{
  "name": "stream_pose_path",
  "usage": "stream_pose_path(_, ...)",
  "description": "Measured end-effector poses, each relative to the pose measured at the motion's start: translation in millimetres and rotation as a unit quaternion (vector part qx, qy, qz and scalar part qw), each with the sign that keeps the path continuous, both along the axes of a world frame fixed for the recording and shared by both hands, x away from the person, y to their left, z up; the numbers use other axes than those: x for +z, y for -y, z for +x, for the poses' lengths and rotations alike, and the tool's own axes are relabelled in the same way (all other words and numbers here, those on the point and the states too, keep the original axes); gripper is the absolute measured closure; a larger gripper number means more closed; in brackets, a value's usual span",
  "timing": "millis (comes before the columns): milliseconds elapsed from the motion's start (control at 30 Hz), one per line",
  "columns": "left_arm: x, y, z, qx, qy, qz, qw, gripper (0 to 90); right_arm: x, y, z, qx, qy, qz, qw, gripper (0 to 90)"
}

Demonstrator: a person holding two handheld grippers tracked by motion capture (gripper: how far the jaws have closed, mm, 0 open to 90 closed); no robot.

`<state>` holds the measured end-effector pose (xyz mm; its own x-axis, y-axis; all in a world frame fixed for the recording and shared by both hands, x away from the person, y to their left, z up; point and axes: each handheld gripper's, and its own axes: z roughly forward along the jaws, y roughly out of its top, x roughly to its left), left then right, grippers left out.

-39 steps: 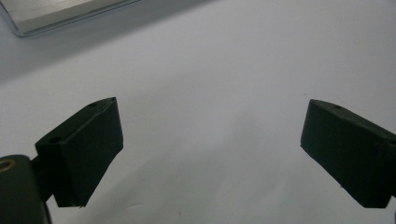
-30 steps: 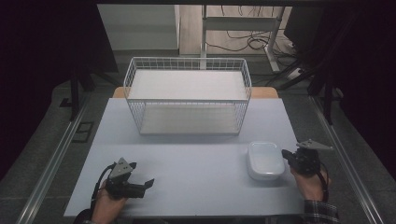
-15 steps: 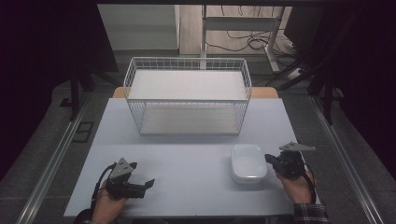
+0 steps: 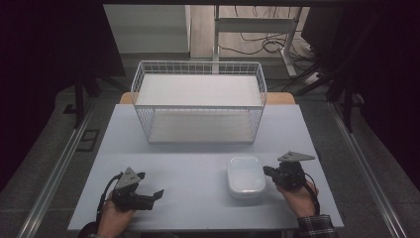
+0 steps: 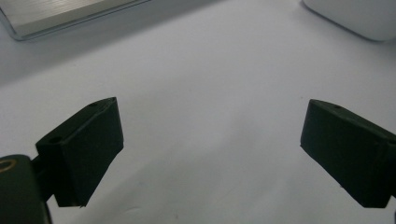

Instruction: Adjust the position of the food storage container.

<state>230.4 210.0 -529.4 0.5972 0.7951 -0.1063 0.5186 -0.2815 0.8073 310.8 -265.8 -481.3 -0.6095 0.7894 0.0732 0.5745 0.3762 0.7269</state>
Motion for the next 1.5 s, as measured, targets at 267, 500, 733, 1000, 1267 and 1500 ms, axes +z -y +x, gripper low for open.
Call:
stream_pose_path(267,-0.2,0.8,-0.4,-0.01,0.009,-0.005,0.9999,5.4,-2.6,-33.0,0.3,0.037,0.0,0.003,0.9993,89.0)
stream_pose_path(500,-1.2,-1.2,1.8,-0.012,0.009,-0.017,0.9997,4.5,-5.3,-58.8,-0.5,0.063,-0.005,0.012,0.9979,89.0)
stream_pose_path(733,-0.9,1.0,3.0,-0.018,-0.011,-0.034,0.9992,4.1,-10.3,-84.8,-4.5,0.101,-0.001,-0.001,0.9949,88.4)
stream_pose_path(1000,3.9,5.8,8.7,-0.021,-0.012,-0.026,0.9994,14.4,-2.9,-69.2,-15.8,0.097,0.019,-0.007,0.9951,87.9)
stream_pose_path(1267,7.9,19.3,35.7,-0.054,-0.022,-0.047,0.9972,58.1,-0.9,-53.4,-46.0,0.097,0.013,-0.001,0.9952,88.0)
stream_pose_path(1500,7.0,44.7,66.6,-0.09,-0.026,-0.042,0.9947,86.1,-6.8,-57.4,-74.8,0.114,-0.013,-0.002,0.9934,88.3)
